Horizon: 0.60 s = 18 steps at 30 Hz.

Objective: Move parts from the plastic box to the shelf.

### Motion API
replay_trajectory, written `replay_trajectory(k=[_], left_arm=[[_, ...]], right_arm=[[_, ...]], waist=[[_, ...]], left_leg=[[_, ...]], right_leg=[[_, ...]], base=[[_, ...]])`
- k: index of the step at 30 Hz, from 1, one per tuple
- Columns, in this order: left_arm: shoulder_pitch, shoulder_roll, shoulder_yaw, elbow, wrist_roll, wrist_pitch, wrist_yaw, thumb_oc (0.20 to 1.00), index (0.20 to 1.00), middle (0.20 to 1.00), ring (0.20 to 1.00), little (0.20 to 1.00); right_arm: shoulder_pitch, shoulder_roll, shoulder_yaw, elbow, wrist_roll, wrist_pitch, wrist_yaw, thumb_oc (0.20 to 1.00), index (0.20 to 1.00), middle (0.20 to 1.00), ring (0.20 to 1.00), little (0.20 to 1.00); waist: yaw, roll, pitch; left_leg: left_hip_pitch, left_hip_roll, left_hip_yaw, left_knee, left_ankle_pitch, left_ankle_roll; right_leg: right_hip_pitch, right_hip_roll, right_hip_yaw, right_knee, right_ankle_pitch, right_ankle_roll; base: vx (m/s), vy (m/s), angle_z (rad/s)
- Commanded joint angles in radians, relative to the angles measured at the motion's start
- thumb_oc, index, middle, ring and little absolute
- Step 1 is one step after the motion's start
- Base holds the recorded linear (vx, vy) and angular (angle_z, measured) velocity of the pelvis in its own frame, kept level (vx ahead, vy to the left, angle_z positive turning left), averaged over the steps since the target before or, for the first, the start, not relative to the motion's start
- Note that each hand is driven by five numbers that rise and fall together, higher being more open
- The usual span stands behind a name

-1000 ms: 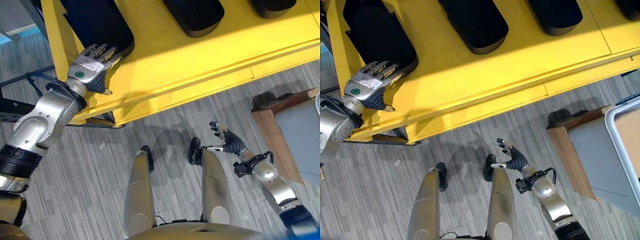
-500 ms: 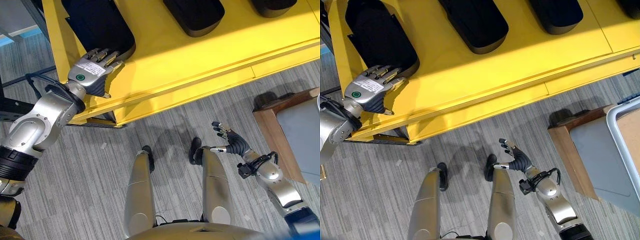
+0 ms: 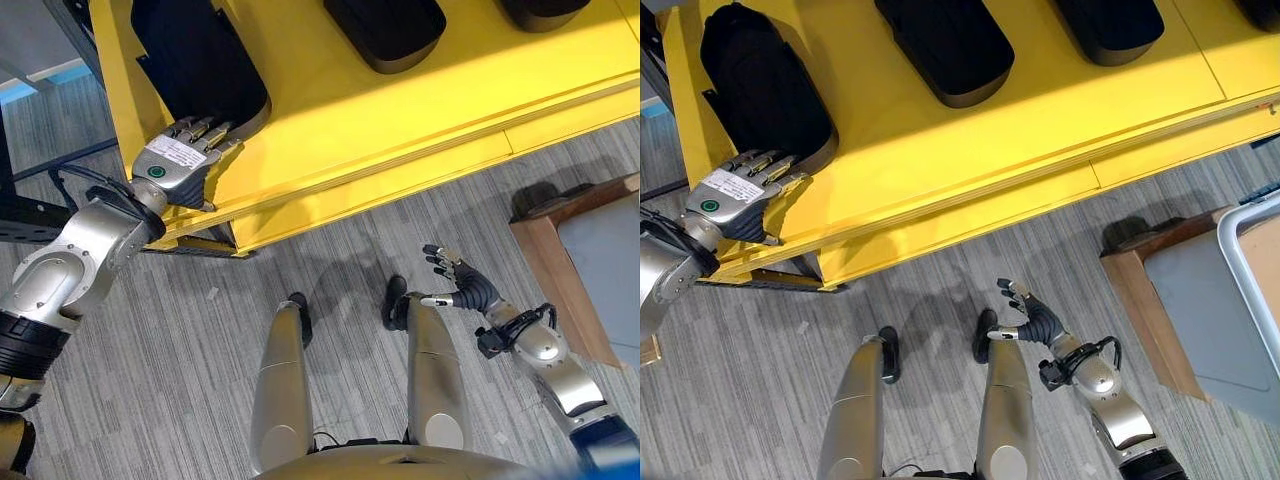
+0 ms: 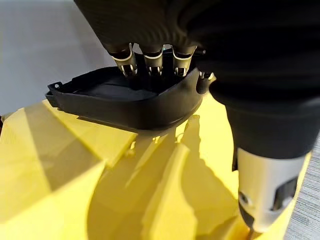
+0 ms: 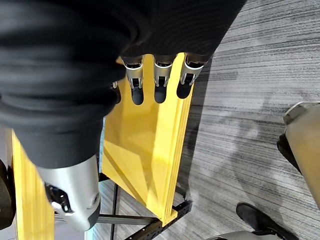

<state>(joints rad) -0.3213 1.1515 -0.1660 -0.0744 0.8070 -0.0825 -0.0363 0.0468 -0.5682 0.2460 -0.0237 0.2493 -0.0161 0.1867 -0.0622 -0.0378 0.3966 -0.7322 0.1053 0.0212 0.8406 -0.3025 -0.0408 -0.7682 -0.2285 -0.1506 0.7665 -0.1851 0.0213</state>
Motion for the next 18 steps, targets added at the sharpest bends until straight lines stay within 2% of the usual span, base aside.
replay_trajectory(k=[1,12,18], left_arm=[[0.08,0.022,0.018,-0.024,0.028,-0.007,-0.002,1.0,1.0,1.0,1.0,1.0],[0.077,-0.001,-0.022,0.138,0.075,0.019,0.044,1.0,1.0,1.0,1.0,1.0],[0.022,0.013,0.081,0.233,0.122,0.092,0.195,1.0,1.0,1.0,1.0,1.0]], right_arm=[[0.046,-0.038,-0.027,-0.08,-0.021,-0.028,-0.001,1.0,1.0,1.0,1.0,1.0],[0.037,-0.043,-0.021,-0.076,-0.027,-0.04,-0.008,1.0,1.0,1.0,1.0,1.0],[0.041,-0.039,-0.024,-0.065,-0.033,-0.065,-0.027,1.0,1.0,1.0,1.0,1.0]], waist=[[0.002,0.008,-0.052],[0.0,0.013,-0.054],[0.002,0.015,-0.06]], left_leg=[[-0.009,-0.035,0.02,-0.072,0.042,0.065],[-0.009,-0.036,0.023,-0.071,0.043,0.066],[-0.009,-0.036,0.026,-0.074,0.045,0.064]], right_leg=[[0.049,0.025,0.037,-0.022,-0.021,0.039],[0.053,0.024,0.037,-0.021,-0.021,0.04],[0.051,0.021,0.039,-0.019,-0.023,0.042]], base=[[0.0,0.0,0.0],[0.0,0.0,0.0],[0.0,0.006,-0.02]])
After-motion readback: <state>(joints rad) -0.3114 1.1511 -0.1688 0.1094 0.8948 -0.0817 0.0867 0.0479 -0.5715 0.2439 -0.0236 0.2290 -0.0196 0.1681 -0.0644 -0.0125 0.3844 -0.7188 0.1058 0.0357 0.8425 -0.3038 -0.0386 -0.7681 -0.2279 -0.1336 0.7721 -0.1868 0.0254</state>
